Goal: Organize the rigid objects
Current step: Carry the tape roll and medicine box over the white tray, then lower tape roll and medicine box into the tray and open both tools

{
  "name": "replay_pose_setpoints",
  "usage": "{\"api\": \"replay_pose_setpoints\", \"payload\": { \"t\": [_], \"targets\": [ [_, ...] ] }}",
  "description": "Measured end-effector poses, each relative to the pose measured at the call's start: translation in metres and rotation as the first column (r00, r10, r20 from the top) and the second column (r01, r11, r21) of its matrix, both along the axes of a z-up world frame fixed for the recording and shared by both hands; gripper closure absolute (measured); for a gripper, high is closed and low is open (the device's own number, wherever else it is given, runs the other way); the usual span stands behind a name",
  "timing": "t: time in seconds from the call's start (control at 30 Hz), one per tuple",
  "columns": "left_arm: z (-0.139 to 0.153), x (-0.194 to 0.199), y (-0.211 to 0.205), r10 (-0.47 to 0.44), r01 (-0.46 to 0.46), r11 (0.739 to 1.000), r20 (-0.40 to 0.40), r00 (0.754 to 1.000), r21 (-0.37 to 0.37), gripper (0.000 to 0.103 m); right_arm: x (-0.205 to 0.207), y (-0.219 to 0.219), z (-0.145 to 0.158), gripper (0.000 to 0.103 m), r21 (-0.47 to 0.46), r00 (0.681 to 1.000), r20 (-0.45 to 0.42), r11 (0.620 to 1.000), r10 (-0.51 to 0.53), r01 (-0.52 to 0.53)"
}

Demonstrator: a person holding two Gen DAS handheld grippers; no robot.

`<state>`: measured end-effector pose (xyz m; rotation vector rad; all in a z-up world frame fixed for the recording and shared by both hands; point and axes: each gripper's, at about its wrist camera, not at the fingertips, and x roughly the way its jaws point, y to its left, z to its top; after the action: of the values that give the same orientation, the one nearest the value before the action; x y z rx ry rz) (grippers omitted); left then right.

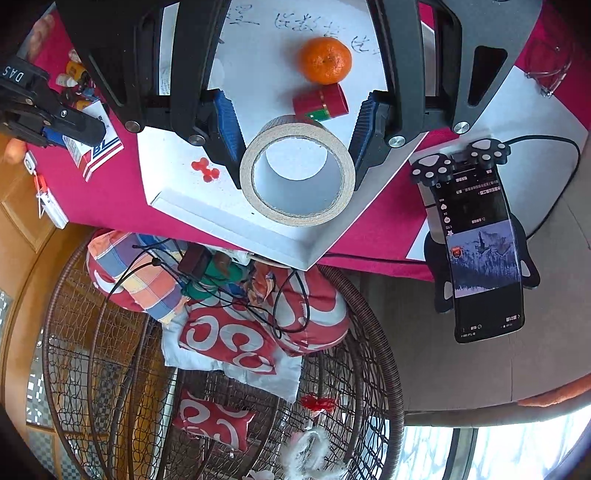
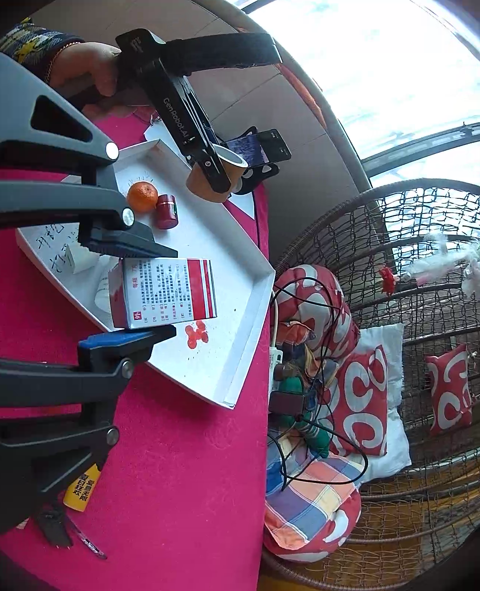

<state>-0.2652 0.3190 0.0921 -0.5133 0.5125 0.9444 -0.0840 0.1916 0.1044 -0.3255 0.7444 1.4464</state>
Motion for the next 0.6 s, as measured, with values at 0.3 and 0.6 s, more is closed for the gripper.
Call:
{"api": "replay_pose_setpoints", "payload": {
  "t": [0.3,0.6],
  "targets": [
    [-0.018,0.009,0.008,0.024,-0.024,1.0,-0.064,0.998,-0.009,0.051,-0.006,0.052,-0.022,0.07,-0.043,0.999,0.014,0.999,-0.031,0.032],
    [-0.026,0.023,0.007,0.005,-0.007,0.999,-0.054,0.999,-0.04,0.051,-0.023,0.072,-0.043,0.07,-0.083,0.998,0.05,0.996,-0.026,0.03]
  ]
}}
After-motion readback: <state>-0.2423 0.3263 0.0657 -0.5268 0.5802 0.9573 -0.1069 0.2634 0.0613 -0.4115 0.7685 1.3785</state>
